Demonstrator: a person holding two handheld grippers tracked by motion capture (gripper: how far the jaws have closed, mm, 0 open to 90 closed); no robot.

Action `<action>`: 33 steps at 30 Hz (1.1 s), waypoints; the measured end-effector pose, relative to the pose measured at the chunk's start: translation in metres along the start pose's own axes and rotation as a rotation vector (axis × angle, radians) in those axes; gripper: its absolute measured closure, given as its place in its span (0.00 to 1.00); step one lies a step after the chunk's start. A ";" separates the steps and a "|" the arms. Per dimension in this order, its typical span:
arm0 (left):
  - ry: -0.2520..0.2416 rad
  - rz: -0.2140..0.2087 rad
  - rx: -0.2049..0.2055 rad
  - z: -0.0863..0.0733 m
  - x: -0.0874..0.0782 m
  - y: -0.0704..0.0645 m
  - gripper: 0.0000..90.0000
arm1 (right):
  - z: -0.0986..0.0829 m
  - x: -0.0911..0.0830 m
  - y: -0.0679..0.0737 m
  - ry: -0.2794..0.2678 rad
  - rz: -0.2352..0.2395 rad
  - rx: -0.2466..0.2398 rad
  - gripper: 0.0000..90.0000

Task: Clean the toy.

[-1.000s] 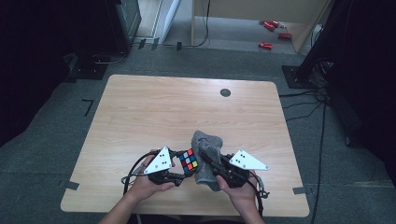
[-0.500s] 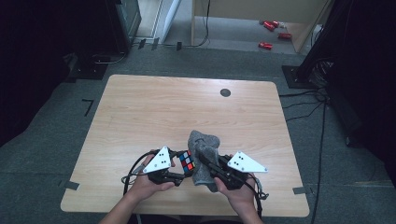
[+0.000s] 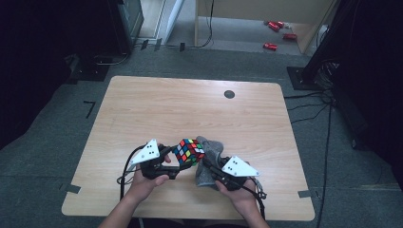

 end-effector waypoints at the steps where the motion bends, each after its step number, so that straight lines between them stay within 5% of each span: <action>1: -0.001 -0.005 -0.005 0.000 0.000 -0.001 0.38 | -0.001 0.002 0.006 0.004 0.014 -0.024 0.80; 8: 0.000 -0.018 -0.021 0.000 0.000 -0.001 0.38 | -0.019 0.014 0.030 0.077 0.067 -0.149 0.80; 15: 0.018 -0.029 -0.031 -0.003 0.003 -0.001 0.38 | -0.007 0.005 0.009 0.025 -0.014 -0.139 0.79; 20: 0.016 -0.026 -0.037 -0.002 0.001 0.000 0.38 | -0.017 0.011 0.027 0.063 0.035 -0.216 0.78; 24: 0.019 -0.020 -0.037 -0.003 0.000 0.002 0.38 | -0.022 0.014 0.034 0.081 0.067 -0.225 0.77; 28: 0.030 -0.002 -0.037 -0.005 -0.001 0.006 0.38 | -0.016 0.009 0.016 0.062 0.032 -0.150 0.77; 33: 0.039 0.019 -0.050 -0.008 -0.003 0.012 0.38 | -0.014 -0.005 -0.033 0.047 -0.123 -0.071 0.76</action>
Point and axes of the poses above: each handheld gripper's, and its own axes: x roughly forward along the jaws, z roughly out of its top, y roughly to its left, the point moved 10 cm from there along x, roughly forward along the jaws, and after that the axes turned 7 degrees about x, right-handed, at the moved point
